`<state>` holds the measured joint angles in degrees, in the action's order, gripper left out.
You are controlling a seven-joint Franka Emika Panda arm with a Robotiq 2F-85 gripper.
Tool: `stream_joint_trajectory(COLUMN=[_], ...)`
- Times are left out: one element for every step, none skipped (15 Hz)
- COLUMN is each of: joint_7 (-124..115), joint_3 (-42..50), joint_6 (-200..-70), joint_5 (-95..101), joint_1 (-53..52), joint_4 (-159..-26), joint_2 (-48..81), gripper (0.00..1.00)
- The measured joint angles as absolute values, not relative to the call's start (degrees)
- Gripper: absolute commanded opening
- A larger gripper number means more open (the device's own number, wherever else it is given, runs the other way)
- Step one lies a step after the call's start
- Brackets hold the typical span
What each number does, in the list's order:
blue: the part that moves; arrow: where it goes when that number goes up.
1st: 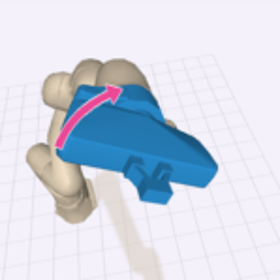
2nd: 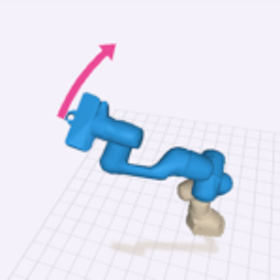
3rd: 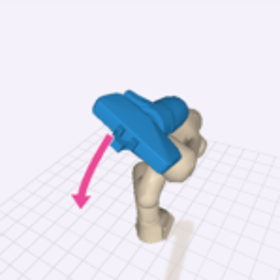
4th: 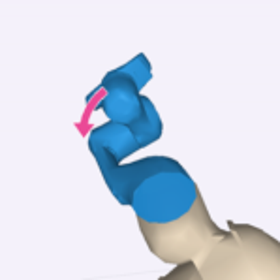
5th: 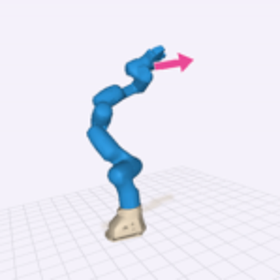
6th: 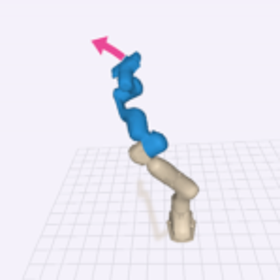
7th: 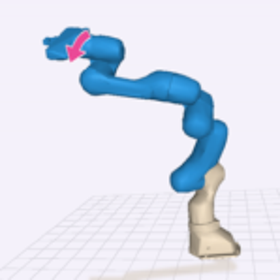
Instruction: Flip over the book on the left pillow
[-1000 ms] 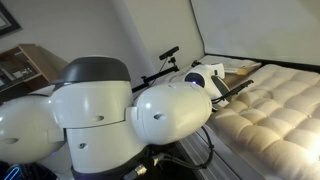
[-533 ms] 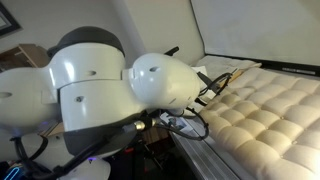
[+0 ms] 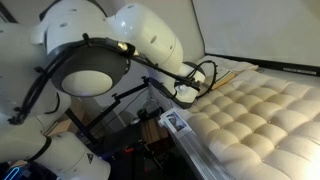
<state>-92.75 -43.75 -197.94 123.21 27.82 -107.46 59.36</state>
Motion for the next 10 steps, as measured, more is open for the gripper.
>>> stream_joint_trajectory(joint_7=[-93.0, -93.1, -92.9, -92.4, -92.1, -92.0, -92.8, -94.7, -97.4, -100.5], joint_3=[-42.7, -42.4, -42.8, -44.6, -47.8, -52.3, -57.0, -61.9, -66.7, -71.4], joint_6=[-197.9, -197.0, -195.3, -192.2, -188.4, -184.0, -180.1, -176.3, -172.5, -168.3], joint_5=[123.1, 123.1, 123.1, 123.2, 123.8, 125.4, 128.0, 131.7, 136.2, 140.7], joint_1=[26.5, 25.8, 25.7, 26.6, 28.5, 31.6, 34.9, 38.6, 42.3, 46.1], joint_4=[-107.6, -107.7, -108.0, -108.5, -109.3, -110.2, -111.3, -112.6, -114.4, -116.8], joint_2=[57.9, 56.6, 55.6, 55.0, 54.9, 55.0, 55.0, 55.0, 55.0, 55.0], gripper=[1.0, 1.0, 1.0, 1.0, 1.0, 1.0, 1.0, 1.0, 1.0, 1.0])
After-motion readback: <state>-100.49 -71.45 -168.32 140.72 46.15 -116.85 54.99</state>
